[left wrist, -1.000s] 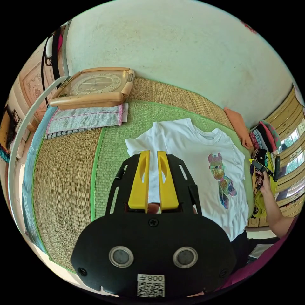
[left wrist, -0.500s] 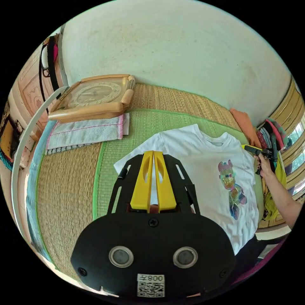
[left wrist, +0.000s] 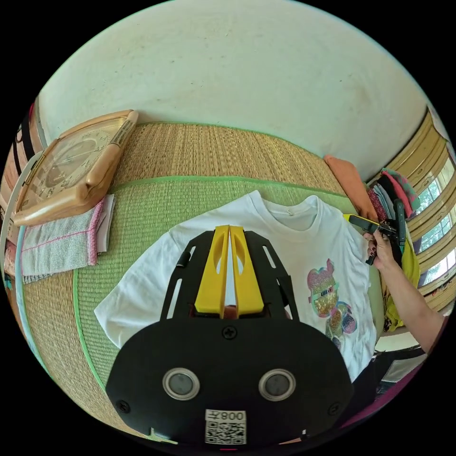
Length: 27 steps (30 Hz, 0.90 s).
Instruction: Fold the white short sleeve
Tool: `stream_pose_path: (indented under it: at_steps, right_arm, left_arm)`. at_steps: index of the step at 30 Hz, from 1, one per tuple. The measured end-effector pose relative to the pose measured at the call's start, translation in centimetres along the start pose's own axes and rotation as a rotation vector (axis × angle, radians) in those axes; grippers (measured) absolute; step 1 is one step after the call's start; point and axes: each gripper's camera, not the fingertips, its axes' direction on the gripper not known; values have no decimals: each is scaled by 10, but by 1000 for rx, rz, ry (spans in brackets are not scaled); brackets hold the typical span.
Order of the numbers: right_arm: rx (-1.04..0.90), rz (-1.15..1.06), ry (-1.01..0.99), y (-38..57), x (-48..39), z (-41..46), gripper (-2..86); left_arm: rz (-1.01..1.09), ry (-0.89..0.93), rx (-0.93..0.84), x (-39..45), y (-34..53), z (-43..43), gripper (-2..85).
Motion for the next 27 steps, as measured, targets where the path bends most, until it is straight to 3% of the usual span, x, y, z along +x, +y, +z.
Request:
stream_pose_path:
  at_steps: [4, 11, 17, 24, 27]
  right_arm:
    - [-5, -113, -123, -5, -36, 11, -4]
    - [-67, -121, -93, -39, -64, 58, -4]
    - [-16, -108, -131, -25, -51, 41, -4]
    - [-78, -114, -128, 6, -41, 48, -3]
    - [-59, -79, -157, 12, -36, 45, -3]
  left_arm:
    - [56, -97, -40, 26, -8, 27, 1]
    - [-2, -132, -73, 17, -30, 63, 0]
    - [-4, -25, 19, 19, -17, 48, 1]
    - [29, 56, -36, 39, -38, 76, 1]
    - [54, -10, -97, 51, -50, 96, 1]
